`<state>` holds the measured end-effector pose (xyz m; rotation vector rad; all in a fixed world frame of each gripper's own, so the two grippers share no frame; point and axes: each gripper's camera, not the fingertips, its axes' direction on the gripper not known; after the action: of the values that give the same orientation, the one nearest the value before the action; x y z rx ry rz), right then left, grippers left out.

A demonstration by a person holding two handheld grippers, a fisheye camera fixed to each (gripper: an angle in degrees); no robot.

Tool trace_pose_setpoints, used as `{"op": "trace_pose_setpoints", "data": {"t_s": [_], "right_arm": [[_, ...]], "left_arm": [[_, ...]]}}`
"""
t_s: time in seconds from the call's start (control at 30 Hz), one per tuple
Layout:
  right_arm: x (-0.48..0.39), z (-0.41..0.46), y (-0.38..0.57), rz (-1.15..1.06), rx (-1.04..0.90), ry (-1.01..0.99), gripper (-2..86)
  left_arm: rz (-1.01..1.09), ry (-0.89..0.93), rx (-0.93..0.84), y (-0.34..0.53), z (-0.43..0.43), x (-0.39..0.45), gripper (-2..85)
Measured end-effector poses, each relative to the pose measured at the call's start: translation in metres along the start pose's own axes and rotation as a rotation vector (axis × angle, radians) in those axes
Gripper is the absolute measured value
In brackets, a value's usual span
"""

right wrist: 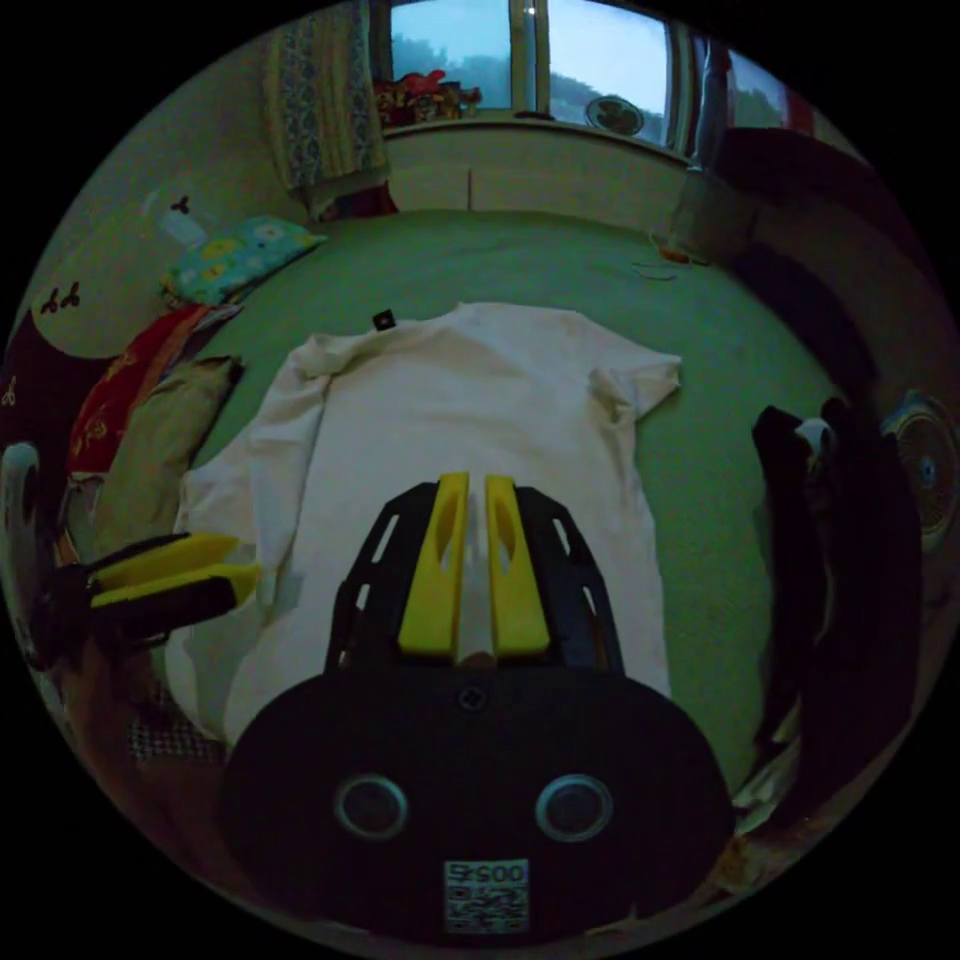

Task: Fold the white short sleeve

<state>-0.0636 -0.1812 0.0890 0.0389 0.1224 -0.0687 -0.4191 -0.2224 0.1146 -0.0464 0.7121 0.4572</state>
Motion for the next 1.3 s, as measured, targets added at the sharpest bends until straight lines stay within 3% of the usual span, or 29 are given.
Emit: {"op": "trace_pose_setpoints", "data": {"t_s": [0.1, 0.23, 0.53, 0.7, 0.83, 0.97, 1.03, 1.17, 1.3], "right_arm": [[0.005, 0.005, -0.009, 0.058, 0.035, -0.07, -0.9], [0.003, 0.022, -0.017, 0.044, 0.012, -0.081, -1.0], [-0.007, 0.055, -0.033, 0.013, -0.013, -0.163, -1.0], [-0.012, 0.08, -0.031, -0.108, -0.073, -0.019, -0.9], [-0.013, 0.097, -0.028, -0.196, -0.098, 0.025, -0.9], [-0.007, 0.123, -0.033, -0.051, -0.22, -0.031, -1.0], [-0.012, 0.125, -0.034, -0.066, -0.205, -0.092, -1.0], [-0.023, 0.137, -0.034, -0.104, -0.217, -0.01, -0.9], [-0.021, 0.145, -0.034, -0.088, -0.227, -0.033, -0.9]], "left_arm": [[0.034, -0.106, -0.026, -0.034, 0.032, 0.006, 12.2], [0.01, -0.289, -0.048, -0.075, 0.072, 0.008, 2.6], [-0.012, -0.31, 0.069, -0.145, 0.118, -0.011, 0.7], [0.023, -0.454, 0.055, -0.206, 0.13, -0.02, 0.6], [0.056, -0.687, 0.018, -0.267, 0.14, -0.039, 0.6], [-0.075, -0.741, -0.002, -0.328, 0.151, -0.082, 0.6], [-0.147, -0.773, 0.014, -0.352, 0.158, -0.102, 0.6], [-0.337, -0.759, -0.001, -0.398, 0.185, -0.142, 0.7], [-0.391, -0.834, 0.036, -0.425, 0.206, -0.146, 0.8]]}}
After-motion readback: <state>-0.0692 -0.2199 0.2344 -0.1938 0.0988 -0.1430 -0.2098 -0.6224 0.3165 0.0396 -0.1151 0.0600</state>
